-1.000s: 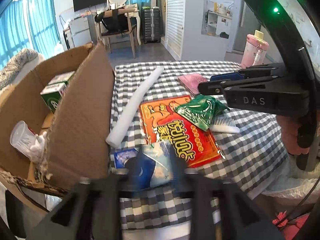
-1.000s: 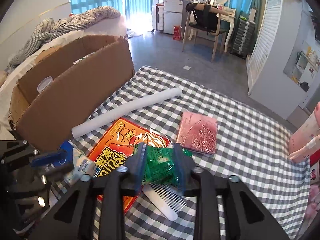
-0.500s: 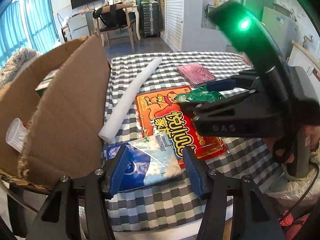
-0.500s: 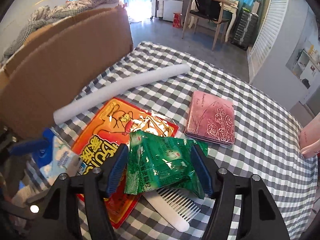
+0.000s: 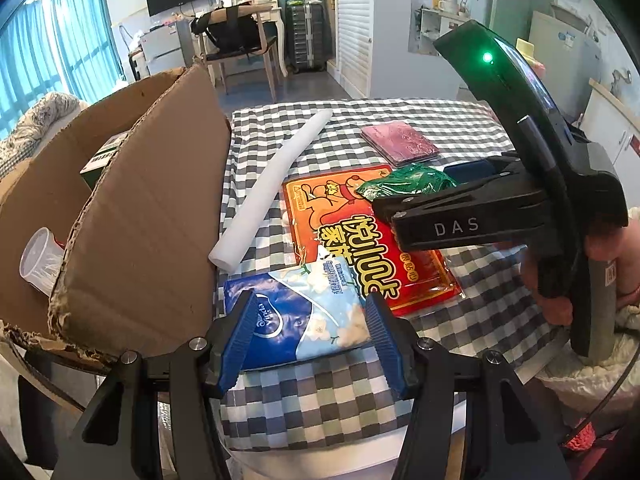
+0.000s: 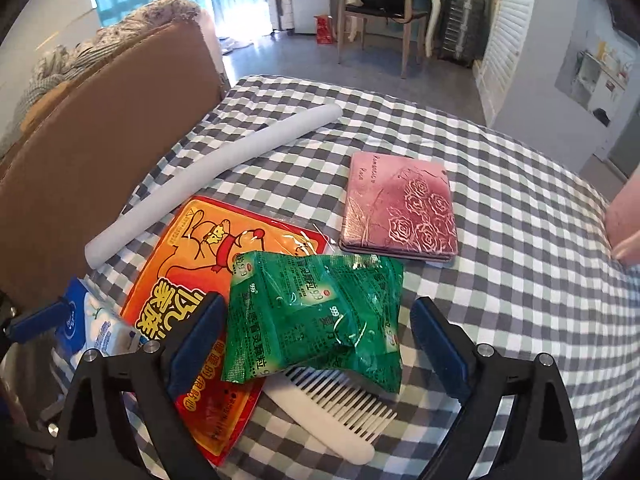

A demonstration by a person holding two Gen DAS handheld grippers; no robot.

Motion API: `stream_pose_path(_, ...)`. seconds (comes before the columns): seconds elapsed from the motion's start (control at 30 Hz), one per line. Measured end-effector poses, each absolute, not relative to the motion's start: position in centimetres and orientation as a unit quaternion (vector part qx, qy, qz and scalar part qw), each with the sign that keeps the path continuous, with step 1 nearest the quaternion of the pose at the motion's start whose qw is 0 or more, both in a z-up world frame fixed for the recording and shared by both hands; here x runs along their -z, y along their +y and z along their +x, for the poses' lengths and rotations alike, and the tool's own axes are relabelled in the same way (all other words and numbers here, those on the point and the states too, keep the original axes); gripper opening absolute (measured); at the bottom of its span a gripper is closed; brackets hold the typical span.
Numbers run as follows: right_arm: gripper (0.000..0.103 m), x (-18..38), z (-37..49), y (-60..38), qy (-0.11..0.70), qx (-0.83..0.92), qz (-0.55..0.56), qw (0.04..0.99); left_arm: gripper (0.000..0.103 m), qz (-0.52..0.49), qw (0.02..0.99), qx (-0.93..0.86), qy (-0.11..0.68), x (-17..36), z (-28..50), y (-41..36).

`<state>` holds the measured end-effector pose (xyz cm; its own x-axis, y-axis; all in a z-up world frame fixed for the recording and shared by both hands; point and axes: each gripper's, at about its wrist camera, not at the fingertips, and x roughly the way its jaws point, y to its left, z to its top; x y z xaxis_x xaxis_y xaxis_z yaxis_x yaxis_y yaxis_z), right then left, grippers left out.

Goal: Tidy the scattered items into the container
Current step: 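Lift the green packet with the right tool while the left tool grasps the blue tissue pack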

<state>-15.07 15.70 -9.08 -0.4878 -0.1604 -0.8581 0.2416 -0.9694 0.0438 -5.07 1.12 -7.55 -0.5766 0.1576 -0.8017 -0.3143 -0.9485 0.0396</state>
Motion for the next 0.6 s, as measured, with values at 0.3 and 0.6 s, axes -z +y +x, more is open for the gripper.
stream_pose_path(0.3, 0.058, 8.2, -13.9, 15.4, 0.042, 0.866, 0.485, 0.115, 0.044, -0.441, 0.146, -0.883, 0.071, 7.5, -5.1, 0.9)
stream_pose_path(0.6, 0.040, 7.4, -12.6, 17.0, 0.035, 0.867, 0.484, 0.111, 0.009, -0.445, 0.174, -0.876, 0.063, 7.1, -4.8, 1.3)
